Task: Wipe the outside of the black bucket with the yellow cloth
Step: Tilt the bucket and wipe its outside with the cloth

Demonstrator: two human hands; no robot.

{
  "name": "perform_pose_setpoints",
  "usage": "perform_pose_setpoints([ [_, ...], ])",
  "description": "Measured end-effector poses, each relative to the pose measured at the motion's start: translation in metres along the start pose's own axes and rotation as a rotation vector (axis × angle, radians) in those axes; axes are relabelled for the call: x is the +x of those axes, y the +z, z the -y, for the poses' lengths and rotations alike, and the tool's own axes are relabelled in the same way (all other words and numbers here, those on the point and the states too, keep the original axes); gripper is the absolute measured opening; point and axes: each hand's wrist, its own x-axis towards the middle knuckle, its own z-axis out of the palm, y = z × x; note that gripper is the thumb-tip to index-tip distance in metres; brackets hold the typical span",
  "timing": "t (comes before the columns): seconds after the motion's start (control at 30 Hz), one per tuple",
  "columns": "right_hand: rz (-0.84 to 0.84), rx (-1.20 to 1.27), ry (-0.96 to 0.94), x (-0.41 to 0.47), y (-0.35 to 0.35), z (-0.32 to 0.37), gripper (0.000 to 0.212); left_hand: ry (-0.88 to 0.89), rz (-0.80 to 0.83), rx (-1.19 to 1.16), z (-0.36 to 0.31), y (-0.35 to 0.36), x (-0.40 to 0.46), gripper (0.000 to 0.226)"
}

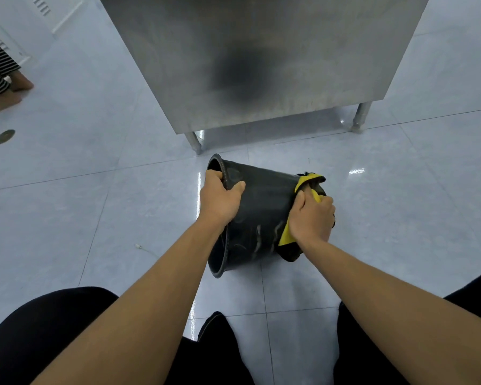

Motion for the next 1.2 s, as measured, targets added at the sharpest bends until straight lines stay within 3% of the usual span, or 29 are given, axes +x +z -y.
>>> perform_pose_setpoints([
  [0.1, 0.0, 0.019, -0.011, -0.009, 0.003, 0.01, 0.036, 0.062, 0.018, 0.173, 0.004, 0.006, -0.004, 0.043],
  [0.17, -0.002, 0.038, -0.127, -0.02, 0.004, 0.023, 0.034, 0.029, 0.072, 0.244, 0.003, 0.004, -0.003, 0.055],
  [0.3, 0.007, 0.113, -0.489, -0.041, 0.004, 0.052, 0.024, -0.081, 0.191, 0.154, -0.006, -0.002, 0.003, 0.071],
  [0.4, 0.023, 0.149, -0.614, -0.045, 0.007, 0.054, 0.025, -0.07, 0.278, 0.096, -0.009, -0.005, 0.006, 0.076],
  [0.5, -0.028, 0.107, -0.536, -0.034, 0.006, 0.037, 0.032, 0.006, 0.28, 0.083, -0.009, -0.007, 0.008, 0.061],
  [0.6, 0.002, 0.017, -0.296, -0.019, 0.006, 0.011, 0.033, -0.011, 0.137, 0.046, -0.005, -0.008, 0.008, 0.041],
  [0.73, 0.066, 0.035, -0.073, -0.01, 0.007, 0.001, 0.03, -0.059, 0.008, 0.031, -0.001, -0.003, 0.006, 0.057],
  [0.8, 0.042, 0.048, -0.172, -0.016, 0.007, 0.015, 0.029, -0.054, -0.004, 0.026, -0.001, -0.001, 0.007, 0.061],
  [0.93, 0.023, 0.126, -0.524, -0.042, 0.005, 0.052, 0.03, -0.034, -0.03, 0.023, 0.0, -0.002, 0.01, 0.051],
  [1.03, 0.026, 0.158, -0.675, -0.051, 0.007, 0.066, 0.028, 0.04, -0.079, 0.051, 0.0, -0.003, 0.012, 0.039],
  [1.1, 0.011, 0.116, -0.672, -0.045, 0.008, 0.06, 0.029, 0.051, -0.098, 0.035, 0.001, -0.003, 0.013, 0.042],
  [1.2, -0.011, 0.023, -0.481, -0.029, 0.006, 0.037, 0.034, 0.046, -0.067, 0.04, 0.004, -0.004, 0.011, 0.044],
])
